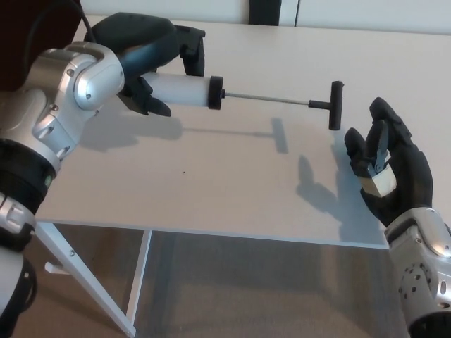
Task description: The robot walks towards a desk on which an air pump is kept in the middle. It lifts it up and holds it with its left hand and uses its right hand to compress it by pushing its handle inwards.
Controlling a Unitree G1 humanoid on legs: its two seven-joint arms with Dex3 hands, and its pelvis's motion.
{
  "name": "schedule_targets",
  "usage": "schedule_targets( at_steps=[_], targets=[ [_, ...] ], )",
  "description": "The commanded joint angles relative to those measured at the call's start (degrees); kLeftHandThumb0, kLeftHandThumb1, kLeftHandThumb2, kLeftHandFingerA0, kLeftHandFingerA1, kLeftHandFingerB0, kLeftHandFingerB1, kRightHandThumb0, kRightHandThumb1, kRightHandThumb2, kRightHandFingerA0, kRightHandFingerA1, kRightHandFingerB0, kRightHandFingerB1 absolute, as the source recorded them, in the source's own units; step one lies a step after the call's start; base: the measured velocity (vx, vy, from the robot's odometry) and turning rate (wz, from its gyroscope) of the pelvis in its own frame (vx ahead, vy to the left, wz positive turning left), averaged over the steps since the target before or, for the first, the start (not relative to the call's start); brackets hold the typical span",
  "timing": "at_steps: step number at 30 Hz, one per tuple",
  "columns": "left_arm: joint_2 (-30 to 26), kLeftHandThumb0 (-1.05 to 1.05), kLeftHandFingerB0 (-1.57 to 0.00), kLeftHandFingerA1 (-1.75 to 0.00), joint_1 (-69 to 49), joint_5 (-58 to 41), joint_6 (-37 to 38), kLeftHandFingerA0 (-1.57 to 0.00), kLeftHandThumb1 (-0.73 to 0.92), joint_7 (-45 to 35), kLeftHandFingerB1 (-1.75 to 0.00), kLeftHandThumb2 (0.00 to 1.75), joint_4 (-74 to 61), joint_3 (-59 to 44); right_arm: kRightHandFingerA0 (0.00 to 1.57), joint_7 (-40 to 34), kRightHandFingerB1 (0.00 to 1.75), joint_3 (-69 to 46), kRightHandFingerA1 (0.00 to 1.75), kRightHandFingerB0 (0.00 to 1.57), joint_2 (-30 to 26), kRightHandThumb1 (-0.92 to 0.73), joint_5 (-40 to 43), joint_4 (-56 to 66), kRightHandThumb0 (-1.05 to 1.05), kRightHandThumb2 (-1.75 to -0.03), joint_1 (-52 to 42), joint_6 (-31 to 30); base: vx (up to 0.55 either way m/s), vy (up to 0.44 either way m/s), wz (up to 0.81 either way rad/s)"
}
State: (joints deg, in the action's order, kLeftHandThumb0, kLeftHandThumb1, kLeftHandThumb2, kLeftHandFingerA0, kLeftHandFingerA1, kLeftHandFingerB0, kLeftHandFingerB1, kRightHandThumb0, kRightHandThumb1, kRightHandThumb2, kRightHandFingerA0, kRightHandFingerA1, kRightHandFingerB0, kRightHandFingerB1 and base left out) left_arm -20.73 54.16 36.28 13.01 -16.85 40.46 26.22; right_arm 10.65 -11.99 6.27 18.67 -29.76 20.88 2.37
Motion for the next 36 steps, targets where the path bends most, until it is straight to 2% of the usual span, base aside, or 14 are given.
schedule_targets(
  at_steps=[1,2,4,5,6,7,8,9,18,19,21,23,24,36],
  targets=[
    [0.2,-0.28,-0.67,-1.4,-0.2,-0.6,0.0,-0.97,0.62,-0.5,-1.22,0.81,0.2,-0.2,0.0,0.8,0.07,-0.5,0.1,0.0,0.2,-0.79,2.1,1.9,-0.9,-1.12,0.9,-1.6,0.0,0.0,0.0],
    [0.4,-0.11,-0.5,-1.73,-0.5,-0.6,-0.1,-0.75,0.81,-0.2,-1.52,0.59,0.1,-0.2,0.0,0.7,0.06,-0.4,0.08,0.0,0.4,-0.79,2.3,2.6,-0.91,-1.11,1.2,-2.0,0.0,0.0,0.0],
    [0.5,-0.11,-0.5,-1.73,-0.8,-0.4,-0.2,-0.75,0.81,0.0,-1.52,0.59,0.0,-0.2,0.0,0.7,0.06,-0.3,0.08,0.0,0.7,-0.79,2.5,3.5,-0.91,-1.11,1.4,-2.4,0.0,0.0,0.0],
    [0.7,-0.16,-0.74,-1.49,-1.0,-0.3,-0.4,-0.74,0.75,0.0,-0.6,0.65,-0.2,-0.1,0.0,0.5,0.07,-0.2,0.09,0.0,0.7,-0.79,2.4,4.0,-0.9,-1.12,1.5,-2.4,0.0,0.0,0.0],
    [0.8,-0.16,-0.74,-1.49,-1.1,-0.2,-0.6,-0.74,0.75,0.1,-0.6,0.65,-0.3,0.0,0.0,0.5,0.07,0.0,0.09,0.0,0.7,-0.79,2.2,4.3,-0.9,-1.12,1.6,-2.4,0.0,0.0,0.0],
    [0.9,-0.14,-0.59,-1.58,-1.6,-0.2,-0.3,-0.7,0.76,0.1,-1.26,0.64,-0.3,0.1,0.0,0.0,0.07,0.2,0.09,0.0,0.8,-0.79,2.0,5.0,-0.9,-1.12,1.8,-2.6,0.0,0.0,0.0],
    [0.9,-0.14,-0.59,-1.58,-1.8,-0.2,-0.2,-0.7,0.76,0.1,-1.26,0.64,-0.3,0.1,0.0,-0.1,0.07,0.2,0.09,0.0,0.9,-0.79,2.0,5.3,-0.9,-1.12,1.8,-2.7,0.0,0.0,0.0],
    [0.8,-0.11,-0.53,-1.68,-2.0,0.2,0.2,-0.71,0.78,0.4,-1.53,0.6,-0.4,0.5,0.0,-0.2,0.09,0.2,0.11,0.0,0.8,-0.77,2.0,5.5,-0.88,-1.11,1.9,-2.9,0.0,0.0,0.0],
    [0.7,-0.14,-0.61,-1.67,-3.5,0.7,1.0,-0.76,0.79,-0.1,-1.52,0.63,-1.5,1.5,0.0,-0.4,0.05,-0.2,0.06,0.0,0.6,-0.69,2.1,5.4,-0.83,-0.92,3.2,-3.0,0.0,0.0,0.0],
    [0.8,-0.32,-0.69,-1.32,-3.8,0.7,0.7,-0.96,0.62,-0.3,-1.16,0.9,-1.8,1.7,0.0,-0.5,0.13,-0.1,0.16,0.0,0.5,-0.75,1.8,5.1,-0.83,-1.11,3.4,-2.9,0.0,0.0,0.0],
    [1.0,-0.32,-0.69,-1.32,-4.2,0.7,0.4,-0.96,0.62,-0.4,-1.16,0.9,-2.2,1.9,0.0,-0.6,0.13,-0.1,0.16,0.0,0.3,-0.75,1.5,4.8,-0.83,-1.11,3.6,-2.8,0.0,0.0,0.0],
    [1.0,-0.33,-0.71,-1.34,-4.6,0.6,0.2,-0.98,0.63,-0.8,-1.18,0.9,-2.9,2.0,0.0,-0.8,0.12,0.1,0.14,0.0,-0.1,-0.77,0.8,4.4,-0.85,-1.11,4.0,-2.6,0.0,0.0,0.0],
    [1.0,-0.21,-0.57,-1.72,-4.8,0.8,-0.3,-0.65,0.8,-1.1,-1.49,0.62,-3.3,2.2,0.0,-0.6,0.12,0.0,0.15,0.0,-0.2,-0.75,0.9,4.0,-0.84,-1.11,4.4,-2.6,0.0,0.0,0.0],
    [1.1,-0.15,-0.57,-1.7,-4.8,0.5,-0.7,-0.75,0.8,-1.8,-1.52,0.62,-4.5,2.1,0.0,-0.9,0.1,-0.1,0.13,0.0,-0.8,-0.77,-0.2,-1.1,-0.87,-1.11,6.8,-0.9,0.0,0.0,0.0]
  ],
)
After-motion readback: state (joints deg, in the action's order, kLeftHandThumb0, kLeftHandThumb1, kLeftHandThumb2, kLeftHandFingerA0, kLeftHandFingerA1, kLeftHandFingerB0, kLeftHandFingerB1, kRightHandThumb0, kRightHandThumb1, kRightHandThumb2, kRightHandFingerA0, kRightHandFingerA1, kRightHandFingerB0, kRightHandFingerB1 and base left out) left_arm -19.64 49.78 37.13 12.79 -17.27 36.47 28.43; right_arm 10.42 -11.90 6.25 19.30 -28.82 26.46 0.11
